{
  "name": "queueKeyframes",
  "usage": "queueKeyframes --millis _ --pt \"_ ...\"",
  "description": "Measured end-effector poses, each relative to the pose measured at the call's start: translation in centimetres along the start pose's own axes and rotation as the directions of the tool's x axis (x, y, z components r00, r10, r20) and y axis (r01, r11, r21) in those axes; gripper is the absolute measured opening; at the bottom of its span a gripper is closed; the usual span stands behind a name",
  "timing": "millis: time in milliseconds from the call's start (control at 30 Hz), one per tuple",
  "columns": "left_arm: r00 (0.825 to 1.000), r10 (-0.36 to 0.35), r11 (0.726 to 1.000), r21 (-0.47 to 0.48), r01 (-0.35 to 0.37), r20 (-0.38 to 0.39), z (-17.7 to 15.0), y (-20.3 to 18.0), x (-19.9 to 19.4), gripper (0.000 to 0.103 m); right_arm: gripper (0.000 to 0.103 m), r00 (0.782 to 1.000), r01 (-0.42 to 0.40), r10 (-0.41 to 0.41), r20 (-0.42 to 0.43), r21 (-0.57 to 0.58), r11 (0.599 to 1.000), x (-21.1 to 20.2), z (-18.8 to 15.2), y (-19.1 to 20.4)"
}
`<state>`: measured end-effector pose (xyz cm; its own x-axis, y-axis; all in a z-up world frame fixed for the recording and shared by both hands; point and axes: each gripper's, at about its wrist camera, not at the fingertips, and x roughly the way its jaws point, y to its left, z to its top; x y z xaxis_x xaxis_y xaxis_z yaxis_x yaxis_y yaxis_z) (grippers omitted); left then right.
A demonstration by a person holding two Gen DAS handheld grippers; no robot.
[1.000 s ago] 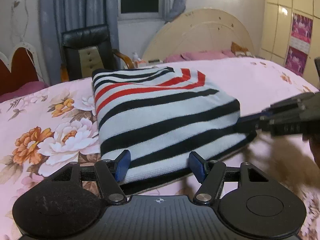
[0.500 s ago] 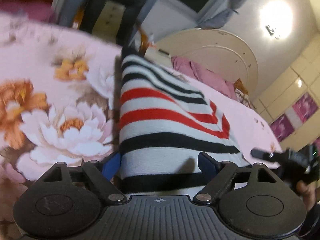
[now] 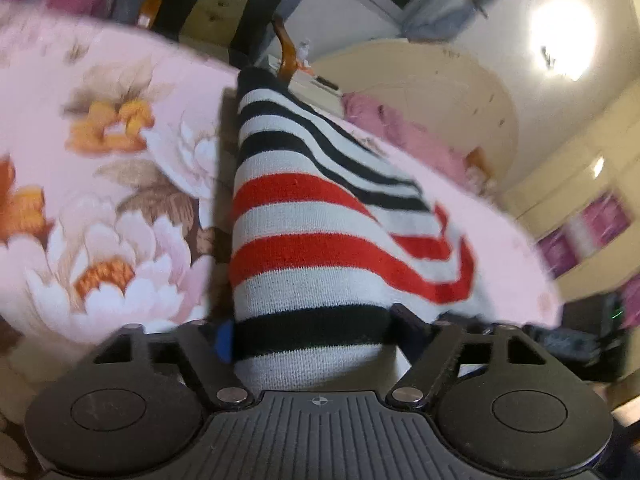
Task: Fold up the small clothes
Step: 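Lift the gripped edge and fold it over the sweater with both grippers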
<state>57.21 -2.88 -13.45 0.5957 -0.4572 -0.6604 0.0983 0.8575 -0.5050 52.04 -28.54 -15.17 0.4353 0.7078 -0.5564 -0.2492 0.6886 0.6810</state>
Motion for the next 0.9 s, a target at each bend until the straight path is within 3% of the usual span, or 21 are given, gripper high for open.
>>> queueKeyframes --millis 200,633,900 --pt "0.997 0.068 0.994 0.087 -0.071 0.031 -0.1 -2.5 -0.3 0.059 0.036 0.995 0.077 -0.072 0.074 -0.065 0.995 -0.9 -1.5 1.2" --pt "0.997 0.004 0.966 0.257 -0.023 0.077 -0.1 -5.6 -5.2 0.056 0.034 0.976 0.176 -0.149 0.159 -0.171 0.969 -5.5 -3.7 6.4" --pt "0.993 -0.051 0.96 0.279 0.02 0.106 -0.4 -3.4 -11.2 0.056 0.034 0.961 0.231 -0.185 0.208 -0.228 0.946 -5.5 -5.2 12.9"
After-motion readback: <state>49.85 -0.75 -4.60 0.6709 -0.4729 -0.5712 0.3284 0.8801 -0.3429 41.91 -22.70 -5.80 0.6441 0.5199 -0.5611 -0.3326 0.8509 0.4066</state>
